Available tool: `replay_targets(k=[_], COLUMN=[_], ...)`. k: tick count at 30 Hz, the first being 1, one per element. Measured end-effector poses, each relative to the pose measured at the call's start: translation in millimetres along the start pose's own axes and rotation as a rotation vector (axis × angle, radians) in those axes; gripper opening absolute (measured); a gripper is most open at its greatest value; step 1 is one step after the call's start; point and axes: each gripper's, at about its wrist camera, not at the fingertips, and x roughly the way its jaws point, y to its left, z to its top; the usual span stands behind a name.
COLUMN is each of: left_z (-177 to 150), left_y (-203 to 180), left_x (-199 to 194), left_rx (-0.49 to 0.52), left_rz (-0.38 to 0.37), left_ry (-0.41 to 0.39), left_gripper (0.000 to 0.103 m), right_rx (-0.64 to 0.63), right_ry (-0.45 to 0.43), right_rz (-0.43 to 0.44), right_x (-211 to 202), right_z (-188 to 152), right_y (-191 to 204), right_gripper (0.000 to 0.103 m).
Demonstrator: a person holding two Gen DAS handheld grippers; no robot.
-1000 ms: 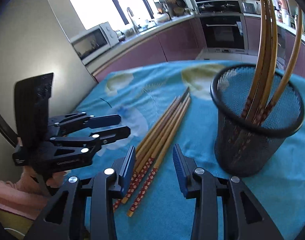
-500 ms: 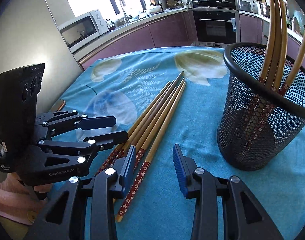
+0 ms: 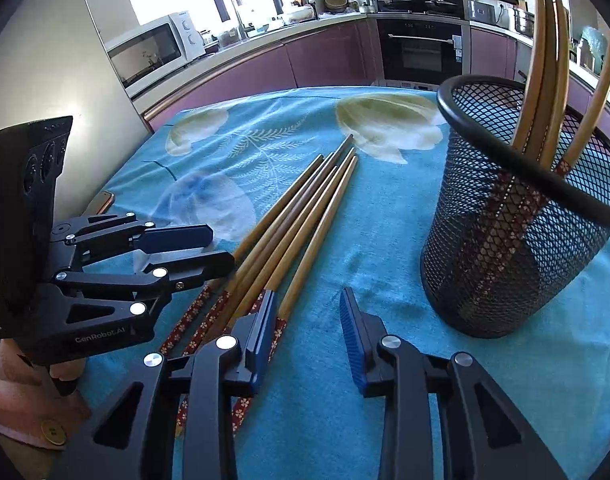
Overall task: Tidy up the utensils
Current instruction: 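Return the right gripper to the chopstick row and grasp one while the left gripper grasps another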
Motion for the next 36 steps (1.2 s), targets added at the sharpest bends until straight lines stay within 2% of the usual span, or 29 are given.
replay_targets(k=[3, 9, 17, 20, 22, 31, 36], left_z=[2.8, 11.8, 24.3, 27.0, 26.4, 16.2, 9.7], left_y=[1.1, -0.4, 3.2, 3.8, 3.1, 8.2, 5.3], left_x=[0.4, 10.2, 21.3, 24.2, 24.7, 8.4, -2.5], left_rx=[-0.011, 0.009, 0.005, -0.009, -0.016, -0.073, -0.053], left_rz=[-0.028, -0.004, -0.011, -0.016, -0.019, -0.025, -0.046], left_ry=[0.017, 0.028, 0.04, 0.042, 0.039, -0.018, -0.023], left_gripper=[0.028, 0.029, 0.021, 0.013, 0.012, 0.007, 0.007], right_rx=[-0.006, -0.017, -0.022, -0.008, 0.005, 0.062, 0.024], right_ry=[0.003, 0.005, -0.017, -0.021, -0.018, -0.047, -0.073], right_rz=[-0.018, -0.06, -0.104, -0.099, -0.081, -0.058, -0.013], right_x=[-0.9, 11.0, 19.9, 20.6, 20.6, 9.5, -5.4], right_z=[1.6, 10.9, 19.6, 20.8, 20.7, 13.8, 9.8], right_y=[0.6, 3.4, 9.7, 7.3, 5.9, -1.9, 4.0], right_gripper=[0.03, 0.029, 0.028, 0.018, 0.009, 0.006, 0.005])
